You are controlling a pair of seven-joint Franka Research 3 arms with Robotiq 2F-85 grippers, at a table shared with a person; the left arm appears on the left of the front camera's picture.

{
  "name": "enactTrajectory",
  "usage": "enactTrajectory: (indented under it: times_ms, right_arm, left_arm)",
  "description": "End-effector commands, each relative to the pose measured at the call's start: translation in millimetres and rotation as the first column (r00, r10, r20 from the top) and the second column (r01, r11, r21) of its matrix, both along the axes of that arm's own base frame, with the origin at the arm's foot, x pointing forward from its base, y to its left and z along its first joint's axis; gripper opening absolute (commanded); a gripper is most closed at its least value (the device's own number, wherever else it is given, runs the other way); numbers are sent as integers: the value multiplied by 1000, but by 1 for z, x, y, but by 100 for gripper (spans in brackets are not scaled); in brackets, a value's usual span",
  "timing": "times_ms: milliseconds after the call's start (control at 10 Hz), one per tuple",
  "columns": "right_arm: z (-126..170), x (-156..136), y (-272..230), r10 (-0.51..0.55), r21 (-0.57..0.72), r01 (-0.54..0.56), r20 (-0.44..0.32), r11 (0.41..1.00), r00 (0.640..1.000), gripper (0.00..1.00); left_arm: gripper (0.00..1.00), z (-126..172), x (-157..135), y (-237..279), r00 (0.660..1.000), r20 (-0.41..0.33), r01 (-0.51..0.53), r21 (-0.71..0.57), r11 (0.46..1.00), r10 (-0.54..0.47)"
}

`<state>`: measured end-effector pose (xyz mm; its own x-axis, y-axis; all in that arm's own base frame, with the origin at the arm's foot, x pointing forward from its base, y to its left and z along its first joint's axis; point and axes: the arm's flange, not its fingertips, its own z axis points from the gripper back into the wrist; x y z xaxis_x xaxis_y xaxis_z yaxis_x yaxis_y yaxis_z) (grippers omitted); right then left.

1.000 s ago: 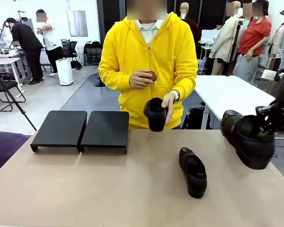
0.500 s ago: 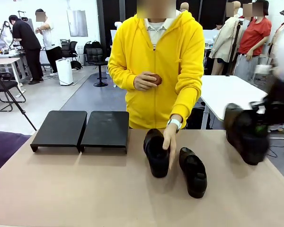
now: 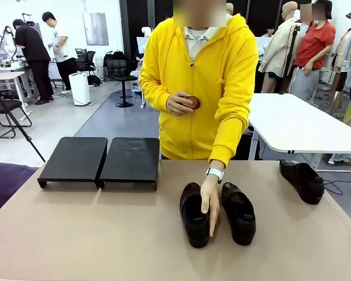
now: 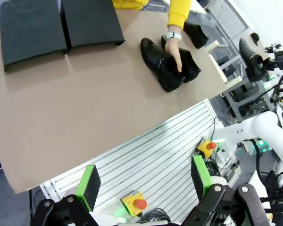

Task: Organize the shoes by placing them on the stand.
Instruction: Pick up one Shoe and place it in the middle of the table.

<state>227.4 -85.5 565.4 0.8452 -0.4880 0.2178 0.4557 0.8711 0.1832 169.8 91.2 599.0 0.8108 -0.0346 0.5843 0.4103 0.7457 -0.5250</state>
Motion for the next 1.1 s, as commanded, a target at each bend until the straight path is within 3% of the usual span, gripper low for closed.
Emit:
enactTrajectory:
  times_ms: [0, 200, 300, 500, 600, 700, 800, 1000]
  right_arm:
    - [6, 20, 23, 16, -26, -16, 11, 1000, 1000, 0]
    - [20, 38, 66, 36, -23, -36, 24, 999, 999, 0]
    - [29, 43, 94, -4, 47, 1, 53, 999, 999, 0]
    - [45, 67, 209, 136, 13, -137, 94, 990, 986, 0]
    - [40, 82, 264, 229, 52, -233, 71, 971, 971, 0]
    - [29, 94, 315, 250, 90, -256, 74, 962, 965, 0]
    - [10, 107, 368, 253, 111, -259, 67, 959, 965, 0]
    - [-33, 131, 437, 366, 93, -369, 42, 925, 930, 0]
  left_arm:
    - [100, -1, 0, 1, 1000, 10, 17, -11, 1000, -17]
    - [100, -1, 0, 1, 1000, 10, 17, -11, 1000, -17]
    - [100, -1, 0, 1, 1000, 10, 17, -11, 1000, -17]
    - [100, -1, 0, 1, 1000, 10, 17, -11, 1000, -17]
    - [100, -1, 0, 1, 1000, 10, 17, -11, 1000, -17]
    - [100, -1, 0, 1, 1000, 10, 17, -11, 1000, -17]
    - [100, -1, 0, 1, 1000, 10, 17, -11, 1000, -17]
    - [100, -1, 0, 1, 1000, 10, 17, -11, 1000, -17]
